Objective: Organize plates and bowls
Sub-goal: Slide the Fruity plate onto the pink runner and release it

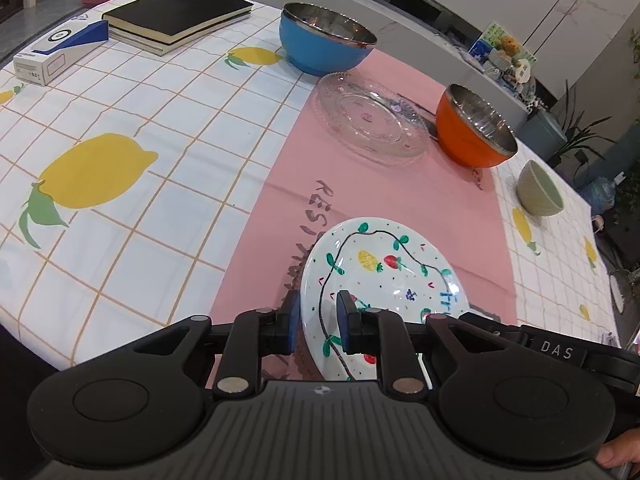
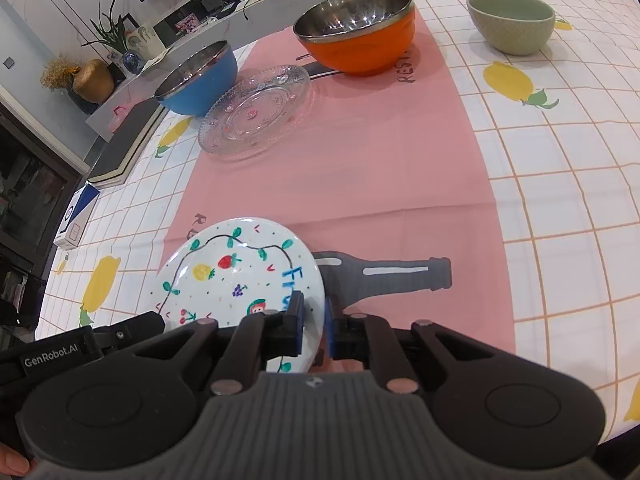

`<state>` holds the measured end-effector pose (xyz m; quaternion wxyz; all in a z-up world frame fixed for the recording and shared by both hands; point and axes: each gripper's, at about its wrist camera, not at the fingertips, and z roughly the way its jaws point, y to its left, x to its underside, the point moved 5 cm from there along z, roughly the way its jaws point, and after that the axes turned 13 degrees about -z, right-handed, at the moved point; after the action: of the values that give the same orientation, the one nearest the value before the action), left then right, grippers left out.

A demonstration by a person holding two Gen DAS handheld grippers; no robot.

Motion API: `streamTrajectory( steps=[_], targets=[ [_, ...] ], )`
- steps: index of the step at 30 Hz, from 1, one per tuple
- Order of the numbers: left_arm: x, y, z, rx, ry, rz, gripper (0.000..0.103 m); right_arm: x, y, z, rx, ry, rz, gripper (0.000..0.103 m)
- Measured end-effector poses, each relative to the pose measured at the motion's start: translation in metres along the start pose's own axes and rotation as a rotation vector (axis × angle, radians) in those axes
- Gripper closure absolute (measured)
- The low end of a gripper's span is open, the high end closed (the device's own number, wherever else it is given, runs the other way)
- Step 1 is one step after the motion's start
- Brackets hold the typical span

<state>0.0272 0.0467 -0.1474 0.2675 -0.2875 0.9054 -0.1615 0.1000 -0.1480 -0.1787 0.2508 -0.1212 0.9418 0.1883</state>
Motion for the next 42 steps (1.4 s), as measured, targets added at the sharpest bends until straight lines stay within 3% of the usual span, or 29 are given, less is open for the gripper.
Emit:
streamTrajectory(
  steps=[9,12,16,21,24,26,27,32,42],
  targets=[
    [0.000,0.003,0.000,-0.016,0.007,-0.006,0.082,0.000,-0.001,-0.001,-0.018,-0.009,0.017,0.091],
    [-0.001,0.006,0.000,-0.021,0.000,-0.016,0.076,-0.001,-0.003,-0.004,-0.024,-0.016,0.028,0.090],
    [-0.002,0.011,-0.002,-0.007,-0.006,-0.047,0.062,0.000,-0.008,-0.006,-0.022,-0.018,0.048,0.079],
    [-0.003,0.013,-0.002,0.014,-0.005,-0.062,0.060,0.003,-0.014,-0.006,-0.036,-0.014,0.078,0.079],
    [0.000,0.011,0.002,0.033,0.017,-0.068,0.060,0.004,-0.014,-0.005,-0.044,-0.015,0.083,0.080],
    [0.002,0.010,0.004,0.035,0.033,-0.064,0.062,0.003,-0.012,-0.006,-0.054,-0.021,0.082,0.086],
    [0.004,0.010,0.005,0.041,0.041,-0.061,0.068,0.003,-0.012,-0.006,-0.059,-0.021,0.080,0.087],
    [0.005,0.011,0.007,0.024,0.047,-0.055,0.077,0.003,-0.006,-0.004,-0.045,-0.014,0.049,0.096],
    [0.001,0.011,0.008,0.009,0.052,-0.023,0.082,0.000,-0.010,-0.005,-0.042,-0.016,0.039,0.096]
  ],
)
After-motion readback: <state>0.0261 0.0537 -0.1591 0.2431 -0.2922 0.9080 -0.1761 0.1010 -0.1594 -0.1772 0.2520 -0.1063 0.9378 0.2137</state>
